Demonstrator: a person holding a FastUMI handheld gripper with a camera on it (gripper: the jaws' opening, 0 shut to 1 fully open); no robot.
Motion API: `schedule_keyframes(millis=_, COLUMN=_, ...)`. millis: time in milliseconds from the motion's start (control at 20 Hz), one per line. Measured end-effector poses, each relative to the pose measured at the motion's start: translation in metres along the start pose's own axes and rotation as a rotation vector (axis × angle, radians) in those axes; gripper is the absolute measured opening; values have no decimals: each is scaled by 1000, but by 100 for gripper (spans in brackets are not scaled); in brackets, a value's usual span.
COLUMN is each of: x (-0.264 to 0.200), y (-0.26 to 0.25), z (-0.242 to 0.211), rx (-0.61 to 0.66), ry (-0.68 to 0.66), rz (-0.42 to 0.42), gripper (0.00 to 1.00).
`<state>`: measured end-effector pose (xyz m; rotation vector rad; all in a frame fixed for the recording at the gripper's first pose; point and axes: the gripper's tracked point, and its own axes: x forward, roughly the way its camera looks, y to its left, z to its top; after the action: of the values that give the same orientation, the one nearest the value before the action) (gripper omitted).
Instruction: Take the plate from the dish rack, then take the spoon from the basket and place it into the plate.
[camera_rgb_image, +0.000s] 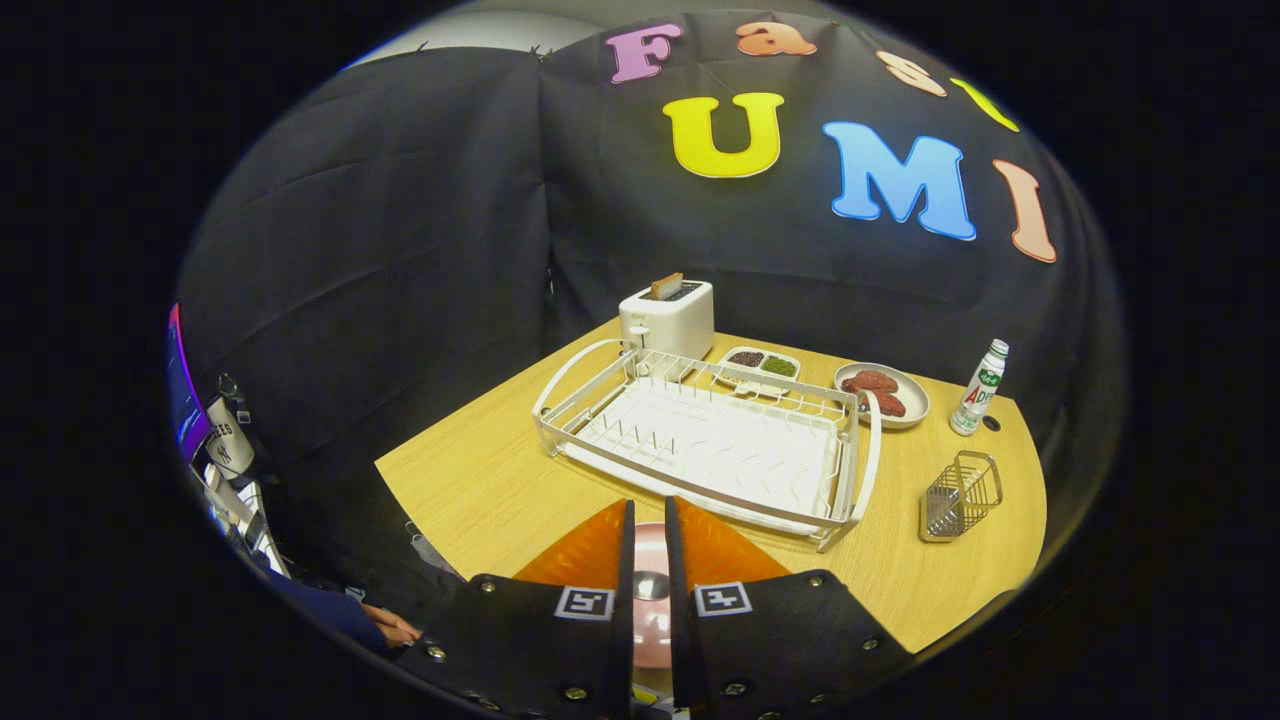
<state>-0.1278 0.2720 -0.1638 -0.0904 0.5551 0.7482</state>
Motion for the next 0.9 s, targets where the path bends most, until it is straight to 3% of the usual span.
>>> schedule_keyframes(millis=200, x=-15, y=-29, z=27, rx=29, ry=-68, rz=-70, gripper=15)
schedule_keyframes(millis=400, x=-44, y=-84, z=80, rx=68, ry=-194, rz=-195, gripper=15)
schedule_keyframes(millis=900, x=-169, y=-224, z=179, rx=120, ry=-484, rz=-501, gripper=15)
